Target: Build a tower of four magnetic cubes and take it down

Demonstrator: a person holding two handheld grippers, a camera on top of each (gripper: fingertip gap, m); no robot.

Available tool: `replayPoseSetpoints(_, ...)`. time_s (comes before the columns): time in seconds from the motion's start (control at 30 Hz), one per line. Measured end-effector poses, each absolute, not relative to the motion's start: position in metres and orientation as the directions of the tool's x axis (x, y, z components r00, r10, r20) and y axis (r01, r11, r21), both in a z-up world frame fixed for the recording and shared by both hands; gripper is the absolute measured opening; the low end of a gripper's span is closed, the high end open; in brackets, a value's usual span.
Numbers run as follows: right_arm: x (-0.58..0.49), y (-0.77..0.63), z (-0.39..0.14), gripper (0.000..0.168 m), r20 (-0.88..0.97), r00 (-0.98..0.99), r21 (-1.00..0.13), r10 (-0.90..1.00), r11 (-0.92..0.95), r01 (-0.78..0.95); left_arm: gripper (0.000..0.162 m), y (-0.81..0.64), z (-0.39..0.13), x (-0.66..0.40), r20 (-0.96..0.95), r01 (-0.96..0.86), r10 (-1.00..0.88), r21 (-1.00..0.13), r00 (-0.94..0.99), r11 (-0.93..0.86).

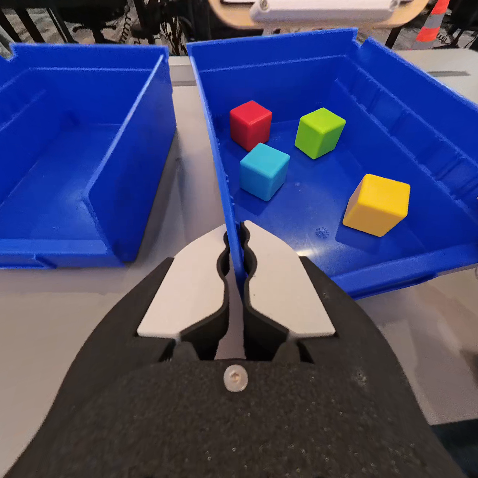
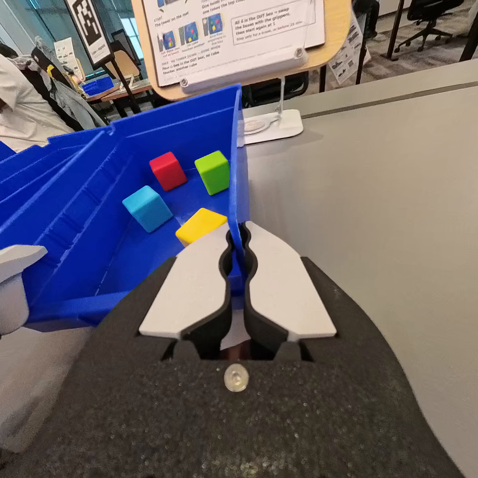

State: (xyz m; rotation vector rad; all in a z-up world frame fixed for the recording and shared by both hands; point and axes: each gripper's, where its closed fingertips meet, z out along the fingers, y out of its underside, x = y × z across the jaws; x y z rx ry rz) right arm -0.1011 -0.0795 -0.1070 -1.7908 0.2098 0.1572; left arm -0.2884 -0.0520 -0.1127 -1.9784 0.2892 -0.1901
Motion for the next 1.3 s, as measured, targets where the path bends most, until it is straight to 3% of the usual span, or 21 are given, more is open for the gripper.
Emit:
replayPoseSetpoints(0.3,-0.114,-0.071,-0.12,0.005,-0.206,0.978,-0.932,0.011,-0.306,-0.193,0.007,-0.039,-0.119,-0.3,0.123,-0.02,-0.292,-0.898,0.948,-0.44)
replayPoseSetpoints(0.33,-0.116,-0.072,-0.123,0.01,-0.209,0.977,-0.926,0.05,-0.331,-0.181,0.01,-0.04,-0.12,-0.299,0.118,-0.035,-0.307,-0.891,0.944,-0.452)
replayPoseSetpoints(0.43,-0.103,-0.091,-0.12,0.036,-0.217,0.971,-0.921,0.101,-0.35,-0.169,0.045,-0.06,-0.119,-0.297,0.169,-0.036,-0.366,-0.87,0.915,-0.491)
replayPoseSetpoints(0.5,-0.098,-0.111,-0.117,0.04,-0.218,0.959,-0.926,0.182,-0.347,-0.145,0.045,-0.079,-0.116,-0.312,0.195,-0.013,-0.375,-0.874,0.906,-0.486)
replayPoseSetpoints(0.6,-0.095,-0.15,-0.12,0.039,-0.196,0.922,-0.945,0.334,-0.314,-0.088,0.042,-0.085,-0.106,-0.384,0.169,0.054,-0.25,-0.91,0.953,-0.411)
replayPoseSetpoints(0.67,-0.082,-0.168,-0.125,0.032,-0.182,0.927,-0.962,0.327,-0.252,-0.1,0.044,-0.072,-0.103,-0.444,0.19,0.119,-0.143,-0.907,0.971,-0.403)
replayPoseSetpoints(0.73,-0.081,-0.178,-0.124,0.024,-0.191,0.916,-0.969,0.353,-0.216,-0.119,0.06,-0.051,-0.109,-0.498,0.228,0.172,-0.07,-0.874,0.971,-0.455)
replayPoseSetpoints(0.9,-0.099,-0.18,-0.117,0.022,-0.129,0.882,-0.984,0.454,-0.171,-0.056,0.07,0.016,-0.122,-0.565,0.159,0.091,-0.092,-0.855,0.983,-0.511)
replayPoseSetpoints(1.03,-0.111,-0.181,-0.125,0.021,-0.084,0.87,-0.984,0.485,-0.179,0.005,0.063,0.062,-0.12,-0.579,0.172,0.106,-0.088,-0.86,0.981,-0.5)
replayPoseSetpoints(1.07,-0.114,-0.182,-0.125,0.02,-0.071,0.867,-0.985,0.493,-0.172,0.018,0.054,0.07,-0.123,-0.58,0.18,0.11,-0.087,-0.851,0.98,-0.513)
replayPoseSetpoints(1.13,-0.117,-0.184,-0.126,0.02,-0.034,0.865,-0.986,0.501,-0.16,0.054,0.012,0.076,-0.128,-0.567,0.232,0.117,-0.153,-0.837,0.961,-0.535)
replayPoseSetpoints(1.17,-0.119,-0.184,-0.128,0.02,-0.016,0.865,-0.985,0.502,-0.155,0.071,0.005,0.075,-0.127,-0.561,0.246,0.118,-0.171,-0.835,0.954,-0.537)
replayPoseSetpoints(1.3,-0.128,-0.187,-0.134,0.019,0.029,0.857,-0.981,0.515,-0.15,0.123,0.002,0.052,-0.128,-0.558,0.123,0.028,-0.141,-0.843,0.982,-0.538)
